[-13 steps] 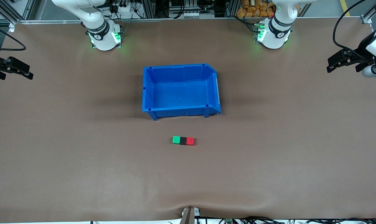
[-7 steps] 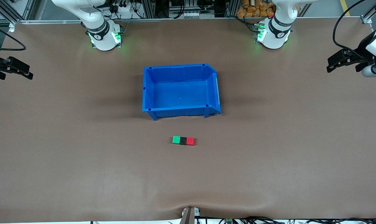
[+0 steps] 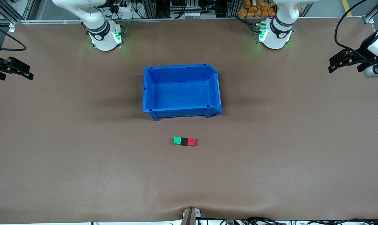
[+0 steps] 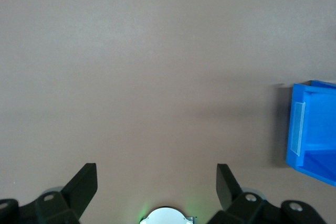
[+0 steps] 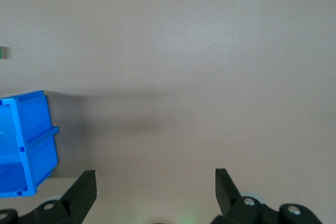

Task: Attach green and red cubes to black cube

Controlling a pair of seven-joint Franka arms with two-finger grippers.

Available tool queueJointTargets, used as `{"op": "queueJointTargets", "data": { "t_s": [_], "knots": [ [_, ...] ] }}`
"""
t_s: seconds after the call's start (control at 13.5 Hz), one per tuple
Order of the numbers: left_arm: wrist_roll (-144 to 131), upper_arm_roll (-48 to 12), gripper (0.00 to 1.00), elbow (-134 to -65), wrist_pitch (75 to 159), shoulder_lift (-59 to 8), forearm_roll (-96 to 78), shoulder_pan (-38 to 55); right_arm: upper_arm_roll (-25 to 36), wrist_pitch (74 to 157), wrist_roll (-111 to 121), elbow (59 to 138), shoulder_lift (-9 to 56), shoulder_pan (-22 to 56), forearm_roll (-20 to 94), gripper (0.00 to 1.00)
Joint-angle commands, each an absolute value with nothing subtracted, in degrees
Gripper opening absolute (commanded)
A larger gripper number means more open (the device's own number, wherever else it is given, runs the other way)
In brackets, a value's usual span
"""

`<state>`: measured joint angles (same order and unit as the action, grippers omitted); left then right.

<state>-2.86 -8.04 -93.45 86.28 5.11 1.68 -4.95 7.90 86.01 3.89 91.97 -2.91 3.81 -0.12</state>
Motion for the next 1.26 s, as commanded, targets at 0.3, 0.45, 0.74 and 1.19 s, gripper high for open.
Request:
{"op": "queueJointTargets", "data": {
  "t_s": [0.3,0.45,0.74,1.19],
  "knots": [
    [-1.93,-8.26,1.00,-92.02,84.38,4.57,2.29,-5.27,7.29,86.40,3.16,92.99,-4.40,3.52,-0.97,1.00],
    [-1.93,-8.35,1.00,-92.02,84.29,4.57,2.64,-5.19,7.29,86.40,3.16,92.99,-4.39,3.52,-0.97,1.00],
    [-1.93,-8.44,1.00,-92.02,83.67,4.66,2.90,-5.19,7.29,86.40,3.16,92.99,-4.39,3.43,-0.97,1.00],
    [-2.02,-8.61,1.00,-92.02,83.32,4.75,2.99,-5.19,7.29,86.40,3.25,92.99,-4.22,3.43,-0.97,1.00]
  ]
}}
